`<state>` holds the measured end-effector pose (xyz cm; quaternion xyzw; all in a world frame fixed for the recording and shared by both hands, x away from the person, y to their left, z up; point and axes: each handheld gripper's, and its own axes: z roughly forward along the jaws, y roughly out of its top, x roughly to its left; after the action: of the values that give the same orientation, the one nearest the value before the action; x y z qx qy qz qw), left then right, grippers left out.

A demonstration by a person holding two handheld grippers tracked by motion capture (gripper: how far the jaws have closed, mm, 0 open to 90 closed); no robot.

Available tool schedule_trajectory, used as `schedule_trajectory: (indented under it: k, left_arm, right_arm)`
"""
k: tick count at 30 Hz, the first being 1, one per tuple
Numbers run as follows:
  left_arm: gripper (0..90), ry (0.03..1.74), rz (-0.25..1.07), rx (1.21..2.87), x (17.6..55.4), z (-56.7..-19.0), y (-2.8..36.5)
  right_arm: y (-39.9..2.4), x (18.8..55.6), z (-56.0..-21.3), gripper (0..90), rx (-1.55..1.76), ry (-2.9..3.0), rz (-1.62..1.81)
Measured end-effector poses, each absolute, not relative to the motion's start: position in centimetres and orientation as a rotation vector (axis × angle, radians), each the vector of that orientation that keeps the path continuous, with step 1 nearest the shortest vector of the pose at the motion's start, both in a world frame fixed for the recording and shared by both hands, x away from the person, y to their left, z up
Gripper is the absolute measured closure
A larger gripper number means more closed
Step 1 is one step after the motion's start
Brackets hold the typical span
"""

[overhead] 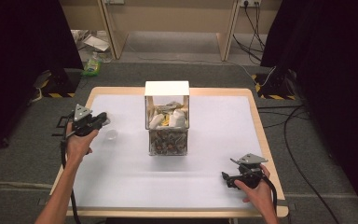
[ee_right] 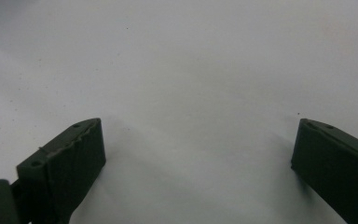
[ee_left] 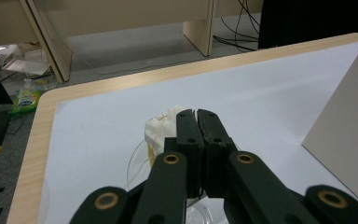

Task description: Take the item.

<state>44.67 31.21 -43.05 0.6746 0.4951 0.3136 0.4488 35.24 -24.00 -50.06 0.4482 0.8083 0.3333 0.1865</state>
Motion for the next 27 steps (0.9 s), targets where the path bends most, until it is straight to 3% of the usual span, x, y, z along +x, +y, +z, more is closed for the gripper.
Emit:
schedule_trajectory:
  k: [13, 27]
  left_arm:
    - [86.7, 1.248, 0.755, 1.703, 44.92, -43.80, 30.96]
    - [76.3, 1.248, 0.744, 1.675, 44.41, -43.44, 31.00]
  right_arm:
    - [-24.00, 35.24, -50.06, 3.3, 1.261, 2.276, 0.939]
    - [-24.00, 35.25, -50.06, 3.2, 1.261, 2.276, 0.940]
